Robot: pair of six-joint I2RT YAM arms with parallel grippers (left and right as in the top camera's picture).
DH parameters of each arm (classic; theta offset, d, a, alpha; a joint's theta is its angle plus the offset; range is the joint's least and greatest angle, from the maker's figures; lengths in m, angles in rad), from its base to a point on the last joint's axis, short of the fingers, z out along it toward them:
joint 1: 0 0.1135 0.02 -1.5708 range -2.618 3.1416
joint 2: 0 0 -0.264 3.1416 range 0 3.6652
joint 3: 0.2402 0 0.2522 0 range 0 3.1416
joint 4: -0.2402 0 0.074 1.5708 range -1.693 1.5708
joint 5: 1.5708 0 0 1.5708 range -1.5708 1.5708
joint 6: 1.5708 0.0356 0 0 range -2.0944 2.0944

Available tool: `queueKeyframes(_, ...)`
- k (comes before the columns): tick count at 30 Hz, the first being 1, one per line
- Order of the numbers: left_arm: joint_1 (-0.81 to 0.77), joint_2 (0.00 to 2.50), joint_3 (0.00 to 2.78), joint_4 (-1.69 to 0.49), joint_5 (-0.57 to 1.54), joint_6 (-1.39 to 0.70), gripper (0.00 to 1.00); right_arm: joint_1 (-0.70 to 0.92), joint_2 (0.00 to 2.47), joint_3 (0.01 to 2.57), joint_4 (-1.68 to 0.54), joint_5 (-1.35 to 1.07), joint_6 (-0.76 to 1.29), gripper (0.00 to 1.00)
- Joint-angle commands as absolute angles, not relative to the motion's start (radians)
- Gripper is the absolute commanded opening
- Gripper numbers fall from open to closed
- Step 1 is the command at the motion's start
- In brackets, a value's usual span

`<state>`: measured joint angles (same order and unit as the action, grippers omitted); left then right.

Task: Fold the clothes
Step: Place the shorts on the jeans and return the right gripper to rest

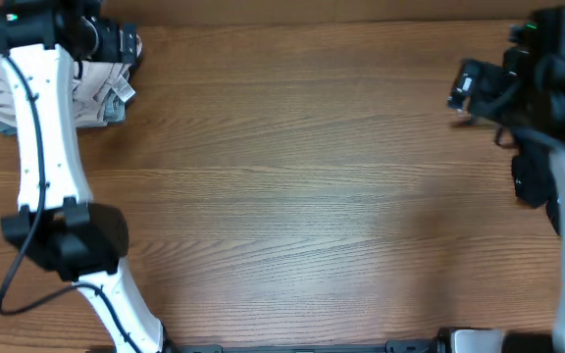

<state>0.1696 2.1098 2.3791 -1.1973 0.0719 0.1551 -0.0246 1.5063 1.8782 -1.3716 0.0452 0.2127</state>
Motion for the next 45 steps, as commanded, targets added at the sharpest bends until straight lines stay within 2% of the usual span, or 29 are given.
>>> queueKeyframes(1,0.163,2.1,2.389,-1.204,0.078,0.126,1.0,-0.027,1.38,1.909,-1.439,0.036,0.21,1.0)
queueKeyframes(8,0.163,2.106,2.389,-1.204,0.079,0.126,1.0,-0.027,1.3,1.909,-1.509,0.005,0.209,1.0)
queueKeyframes(21,0.163,2.106,2.389,-1.204,0.079,0.126,1.0,-0.027,1.327,1.894,-1.5,0.005,0.209,1.0)
queueKeyframes(26,0.163,2.106,2.389,-1.204,0.078,0.126,1.0,0.002,1.269,1.713,-1.201,0.006,0.208,1.0)
queueKeyframes(34,0.163,2.106,2.389,-1.204,0.078,0.126,1.0,0.097,0.989,1.095,-0.551,-0.007,0.22,1.0)
queueKeyframes(40,0.163,2.106,2.389,-1.204,0.078,0.126,1.0,0.094,0.702,0.683,-0.215,0.009,0.296,1.0)
queueKeyframes(45,0.163,2.106,2.389,-1.204,0.079,0.126,1.0,0.076,0.464,0.399,-0.067,0.031,0.296,1.0)
